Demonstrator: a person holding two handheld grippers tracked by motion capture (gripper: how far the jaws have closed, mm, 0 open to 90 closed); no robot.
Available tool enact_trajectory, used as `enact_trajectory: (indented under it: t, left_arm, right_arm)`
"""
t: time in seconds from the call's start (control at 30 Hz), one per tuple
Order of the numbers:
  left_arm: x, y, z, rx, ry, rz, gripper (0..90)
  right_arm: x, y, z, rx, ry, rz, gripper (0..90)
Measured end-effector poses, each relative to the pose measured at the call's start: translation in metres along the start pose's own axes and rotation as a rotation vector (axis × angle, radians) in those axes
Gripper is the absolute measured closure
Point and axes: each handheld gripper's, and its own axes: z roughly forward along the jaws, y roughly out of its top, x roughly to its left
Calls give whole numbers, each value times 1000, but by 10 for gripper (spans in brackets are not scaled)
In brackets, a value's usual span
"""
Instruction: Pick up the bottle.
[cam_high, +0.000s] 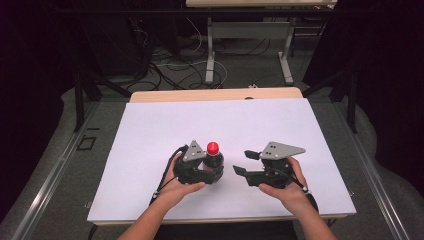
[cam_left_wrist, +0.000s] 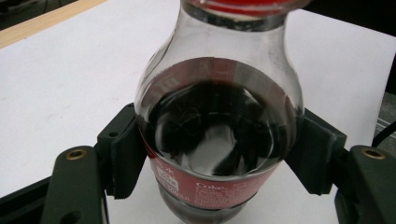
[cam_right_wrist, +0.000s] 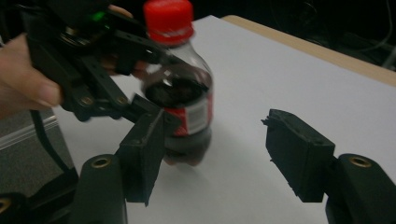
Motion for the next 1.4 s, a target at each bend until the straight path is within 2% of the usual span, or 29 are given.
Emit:
enact_trajectory:
  t: [0.03,0.07,0.13,0.23,0.27,0.37,0.47,0.53,0.63,0.7,0.77,0.8,0.83,0.9,1.03,1.07,1.13,1.17,1.2,1.4]
  left_arm:
    - [-1,-1,0,-11,3,-2,299]
    - [-1,-1,-2,-2,-2,12,299]
    - [-2,-3,-2,-7,1,5,299]
    - [-3,-7,-3,-7,0,5,299]
    - [-3,-7,-3,-8,3,3,299]
    - [-2,-8,-3,-3,2,-3,299]
    - [-3,-9,-2,-7,0,-3,299]
    - [-3,-10,-1,-2,0,6,299]
    - [-5,-11,0,8,-7,-2,299]
    - [-7,-11,1,3,-5,13,299]
    - [-8,-10,1,10,-11,27,299]
    - [-9,-10,2,5,-13,25,299]
    - [-9,-10,1,17,-24,26,299]
    - [-10,-10,2,5,-22,28,299]
    - [-12,-10,2,5,-23,30,299]
    - [-14,-10,2,6,-21,32,299]
    - [-16,-9,3,-3,-22,23,299]
    - [-16,-9,2,10,-32,32,299]
    - [-17,-8,1,19,-39,30,299]
    - [-19,-9,2,8,-29,26,299]
  right_arm:
    - [4,4,3,-3,7,-13,371]
    - [6,7,6,4,10,-21,382]
    - [9,13,13,11,44,-22,440]
    - [10,22,22,14,80,-19,442]
    - [12,24,24,-6,85,-6,441]
    - [14,29,28,-32,102,-10,453]
    - [16,33,32,-40,109,12,480]
    - [17,35,35,-40,111,3,486]
    - [17,38,39,-15,117,6,509]
    - [16,40,41,-13,113,6,517]
    - [17,42,42,-18,123,27,525]
    - [18,43,43,-19,114,37,527]
    - [18,43,43,-14,112,26,534]
    - [19,45,44,7,100,12,543]
    - [20,46,47,2,94,8,555]
    - [21,46,47,-1,80,20,568]
    - [22,45,49,-2,72,11,574]
    - [23,46,49,13,71,8,581]
    - [24,45,50,5,60,6,586]
    - [27,44,52,11,33,0,607]
